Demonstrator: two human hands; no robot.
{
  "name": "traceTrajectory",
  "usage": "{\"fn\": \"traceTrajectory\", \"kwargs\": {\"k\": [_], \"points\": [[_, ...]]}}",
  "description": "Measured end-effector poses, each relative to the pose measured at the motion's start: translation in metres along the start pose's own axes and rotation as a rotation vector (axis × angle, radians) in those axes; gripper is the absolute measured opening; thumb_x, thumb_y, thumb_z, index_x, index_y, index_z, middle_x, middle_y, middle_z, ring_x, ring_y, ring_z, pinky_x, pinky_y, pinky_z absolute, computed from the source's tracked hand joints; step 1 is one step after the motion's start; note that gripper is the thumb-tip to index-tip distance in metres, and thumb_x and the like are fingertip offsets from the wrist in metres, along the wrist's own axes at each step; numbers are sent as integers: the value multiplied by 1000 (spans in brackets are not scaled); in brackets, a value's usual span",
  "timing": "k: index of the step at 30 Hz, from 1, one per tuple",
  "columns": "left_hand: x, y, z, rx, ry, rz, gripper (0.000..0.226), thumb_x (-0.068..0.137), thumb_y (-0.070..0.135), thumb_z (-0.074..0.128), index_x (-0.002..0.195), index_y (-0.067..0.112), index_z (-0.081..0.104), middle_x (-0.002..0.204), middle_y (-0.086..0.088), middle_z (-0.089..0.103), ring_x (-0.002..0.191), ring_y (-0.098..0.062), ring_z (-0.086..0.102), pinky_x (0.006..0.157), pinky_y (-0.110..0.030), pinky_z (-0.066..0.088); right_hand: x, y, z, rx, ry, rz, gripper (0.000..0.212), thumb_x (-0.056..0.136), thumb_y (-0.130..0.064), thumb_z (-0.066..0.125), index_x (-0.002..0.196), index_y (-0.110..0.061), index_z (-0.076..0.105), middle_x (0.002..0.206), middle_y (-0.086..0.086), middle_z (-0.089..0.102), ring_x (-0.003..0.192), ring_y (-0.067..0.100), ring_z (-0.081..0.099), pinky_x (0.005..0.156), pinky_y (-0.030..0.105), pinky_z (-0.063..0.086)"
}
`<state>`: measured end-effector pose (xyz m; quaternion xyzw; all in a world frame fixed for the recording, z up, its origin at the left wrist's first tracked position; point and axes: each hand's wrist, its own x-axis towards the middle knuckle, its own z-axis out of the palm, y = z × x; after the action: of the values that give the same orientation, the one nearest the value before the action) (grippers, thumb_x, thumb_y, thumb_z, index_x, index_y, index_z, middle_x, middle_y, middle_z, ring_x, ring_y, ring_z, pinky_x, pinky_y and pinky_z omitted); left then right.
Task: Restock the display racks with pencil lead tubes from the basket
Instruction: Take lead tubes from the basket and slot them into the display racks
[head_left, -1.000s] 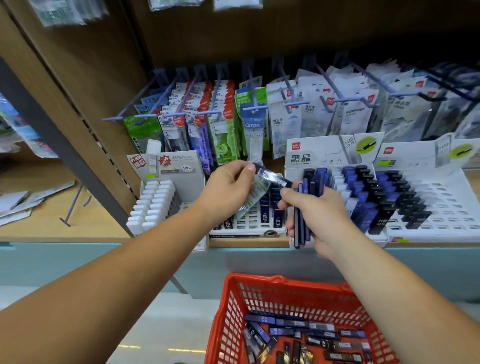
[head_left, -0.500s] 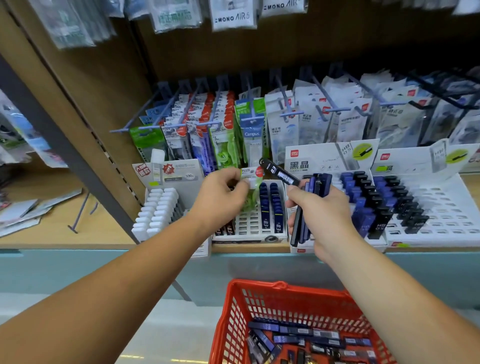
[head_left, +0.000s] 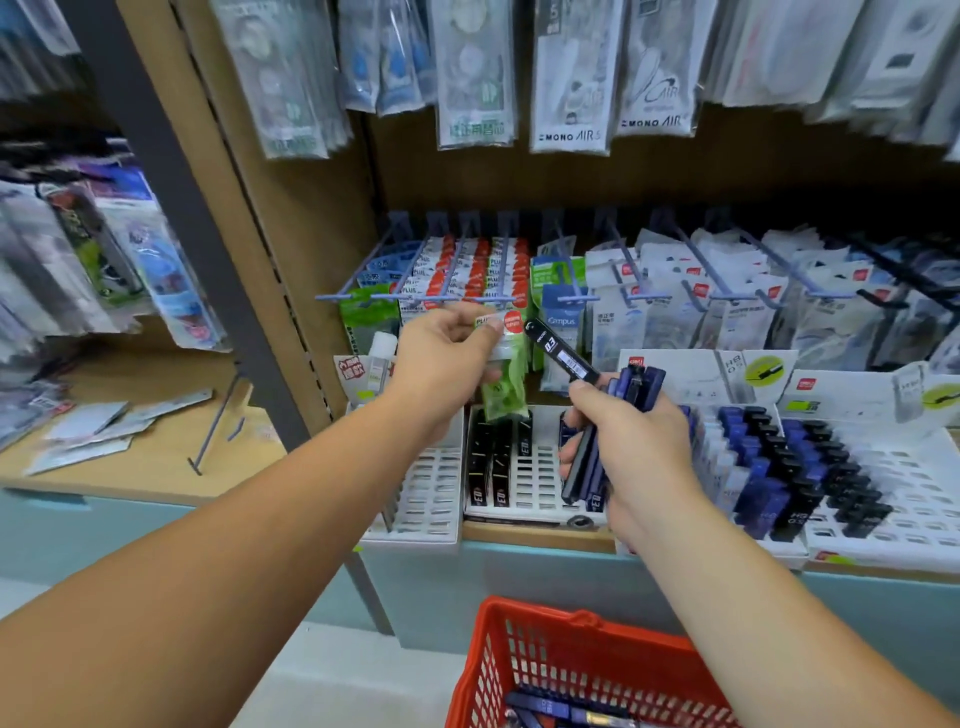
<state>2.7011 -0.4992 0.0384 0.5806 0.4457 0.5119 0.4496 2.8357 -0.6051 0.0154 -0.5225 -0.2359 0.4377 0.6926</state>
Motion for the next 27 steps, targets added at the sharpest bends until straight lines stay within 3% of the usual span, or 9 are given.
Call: {"fn": "traceTrajectory", "kwargs": {"k": [3,8,11,16,22,27], "points": [[6,4,5,-29,21,7,8,99,17,70,91,15,67,86,-6,68,76,-11,68,70,-25,62,-4,0,1,-11,-4,-1,21,93,-10,70,112,-8,61,72,12,61,45,25,53,47,34,50],[10,5,8,-75,78,-21,12,97,13,72,92,15,61,86,-3,70,74,-16,72,66,-22,61,-6,-1,1,-58,-27,-5,10,94,-8,68,99,-14,61,74,13,60,48,26,52,47,34,49],[16,2,10,-116,81,-41,11,95,7,73,101,1,67,83,-5,72,74,-15,72,71,-28,63,-7,-1,0,-71,-39,-12,11,94,-7,67,93,-16,61,72,11,60,47,25,52,47,34,49],[22,-1,17,-196,12,-78,6,96,6,71,101,9,72,73,6,73,73,-10,71,84,-32,62,-4,2,-3,-108,-39,-30,9,95,-10,68,94,-17,63,73,10,61,48,26,53,55,40,51],[23,-6,9,-191,-54,-63,13,103,8,61,113,6,69,87,1,74,87,-15,73,93,-34,60,-4,1,-4,-137,-47,-33,6,95,-11,69,98,-12,64,73,9,63,50,25,55,55,40,53],[24,-5,6,-117,-74,-33,15,106,7,55,105,18,66,103,-3,72,94,-15,73,100,-37,58,-7,2,-3,-143,-77,-34,8,96,-9,67,102,-8,62,71,9,61,47,25,53,49,36,51]]}}
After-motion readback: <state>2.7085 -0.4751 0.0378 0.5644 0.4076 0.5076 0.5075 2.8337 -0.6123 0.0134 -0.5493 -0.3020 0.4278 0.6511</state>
